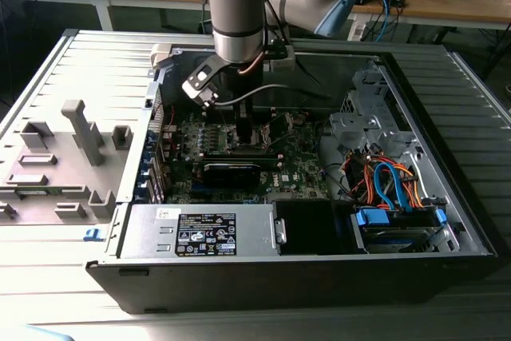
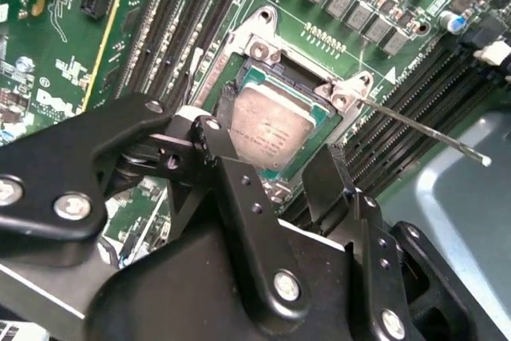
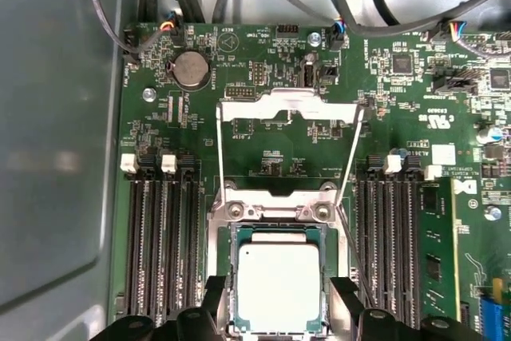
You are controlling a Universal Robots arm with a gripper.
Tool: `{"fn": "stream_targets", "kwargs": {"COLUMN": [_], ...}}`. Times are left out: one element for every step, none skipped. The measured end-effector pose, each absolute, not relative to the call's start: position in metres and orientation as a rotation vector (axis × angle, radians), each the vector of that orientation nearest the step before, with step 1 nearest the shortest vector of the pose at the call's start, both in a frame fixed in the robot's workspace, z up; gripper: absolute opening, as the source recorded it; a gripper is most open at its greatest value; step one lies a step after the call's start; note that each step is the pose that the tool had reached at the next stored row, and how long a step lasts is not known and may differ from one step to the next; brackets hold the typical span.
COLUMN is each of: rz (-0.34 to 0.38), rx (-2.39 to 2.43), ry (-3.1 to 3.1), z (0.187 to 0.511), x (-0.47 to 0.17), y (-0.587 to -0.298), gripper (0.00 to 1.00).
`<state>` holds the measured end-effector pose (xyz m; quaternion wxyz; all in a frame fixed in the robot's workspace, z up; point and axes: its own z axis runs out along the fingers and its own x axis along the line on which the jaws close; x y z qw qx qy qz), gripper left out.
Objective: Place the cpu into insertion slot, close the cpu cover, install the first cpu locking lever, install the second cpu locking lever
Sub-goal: 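Place the cpu into insertion slot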
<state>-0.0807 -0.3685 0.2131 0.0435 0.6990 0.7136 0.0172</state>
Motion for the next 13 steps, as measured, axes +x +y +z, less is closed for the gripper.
{"fn": "stream_targets", "kwargs": {"rz": [0.058, 0.059, 0.058, 0.056, 0.053, 0.047, 0.043, 0.038, 0.035, 0.032, 0.030, 0.028, 0.027], "rx": [2.140, 2.141, 2.142, 2.143, 2.144, 2.147, 2.149, 2.149, 2.146, 2.139, 2.133, 2.124, 2.114], "ry": [2.184, 2.185, 2.186, 2.187, 2.189, 2.191, 2.194, 2.197, 2.202, 2.213, 2.219, 2.229, 2.238], "z": [0.214, 0.214, 0.214, 0.214, 0.214, 0.214, 0.213, 0.213, 0.212, 0.211, 0.210, 0.209, 0.208], "x": [-0.080, -0.079, -0.078, -0.075, -0.074, -0.070, -0.068, -0.067, -0.066, -0.066, -0.066, -0.066, -0.066], "y": [-0.368, -0.368, -0.368, -0.368, -0.368, -0.368, -0.368, -0.368, -0.368, -0.368, -0.368, -0.368, -0.368], "gripper": [0.62, 0.62, 0.60, 0.53, 0.47, 0.41, 0.35, 0.29, 0.23, 0.17, 0.11, 0.11, 0.11]}}
